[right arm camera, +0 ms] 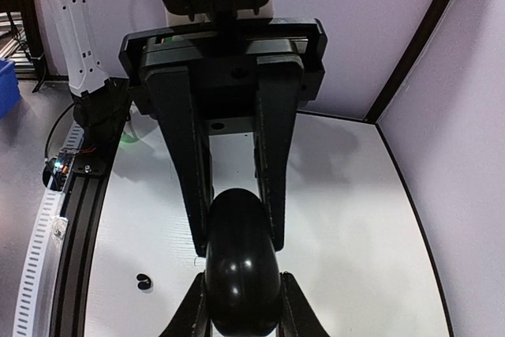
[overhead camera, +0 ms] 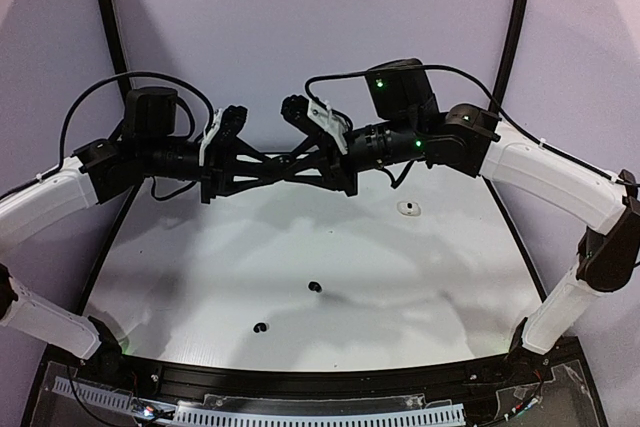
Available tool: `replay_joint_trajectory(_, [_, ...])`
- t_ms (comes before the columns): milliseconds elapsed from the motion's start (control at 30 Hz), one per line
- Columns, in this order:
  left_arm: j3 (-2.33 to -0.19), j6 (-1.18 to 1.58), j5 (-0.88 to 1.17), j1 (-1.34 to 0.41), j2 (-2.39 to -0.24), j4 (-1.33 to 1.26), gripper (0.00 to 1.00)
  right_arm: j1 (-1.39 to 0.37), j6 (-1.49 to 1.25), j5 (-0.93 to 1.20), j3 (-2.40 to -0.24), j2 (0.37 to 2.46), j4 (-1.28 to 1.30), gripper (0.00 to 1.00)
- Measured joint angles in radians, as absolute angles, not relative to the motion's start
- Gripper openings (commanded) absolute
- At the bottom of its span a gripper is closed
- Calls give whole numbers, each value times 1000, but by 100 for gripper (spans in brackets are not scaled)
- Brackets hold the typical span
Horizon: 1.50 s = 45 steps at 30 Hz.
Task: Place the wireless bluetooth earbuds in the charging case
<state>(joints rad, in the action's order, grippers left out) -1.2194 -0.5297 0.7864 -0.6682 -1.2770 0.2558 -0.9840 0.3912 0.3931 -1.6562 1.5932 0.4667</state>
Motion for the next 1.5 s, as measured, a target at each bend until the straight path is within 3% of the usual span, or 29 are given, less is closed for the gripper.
replay_joint_trajectory(67, [-1220, -523, 786, -668, -1277, 255, 1, -984, 387, 390, -1656, 1593, 464, 33])
replay_joint_trajectory(100, [-1220, -516, 785, -668, -1277, 253, 1, -984, 382, 385, -1655, 1593, 461, 38])
replay_joint_trajectory(133, [-1220, -510, 785, -668, -1277, 249, 1, -984, 375, 379, -1649, 1591, 453, 52])
replay_joint_trajectory(167, [-1212, -483, 780, -668, -1276, 219, 1, -984, 361, 365, -1627, 1579, 419, 60])
replay_joint_trajectory(300, [-1091, -326, 767, -665, -1219, -1, 1, -958, 268, 383, -1415, 1462, 195, 69])
replay_joint_trajectory(467, [-907, -17, 791, -661, -1138, -392, 1, -898, 100, 468, -1141, 1298, -153, 70])
replay_joint_trajectory(700, [-882, 295, 817, -665, -1214, -786, 1, -906, -103, 535, -1129, 1364, -479, 71])
replay_joint_trajectory(1300, [-882, 366, 819, -672, -1229, -917, 1, -963, -219, 598, -1298, 1555, -688, 61])
replay_joint_trajectory(1333, [-882, 366, 819, -672, -1229, -917, 1, -967, -218, 601, -1312, 1565, -683, 60])
replay_joint_trajectory(1433, [-882, 363, 819, -673, -1229, -917, 1, -976, -217, 609, -1342, 1592, -662, 36])
replay_joint_trajectory(1500, [-882, 360, 819, -672, -1229, -916, 1, -979, -213, 616, -1348, 1604, -657, 27])
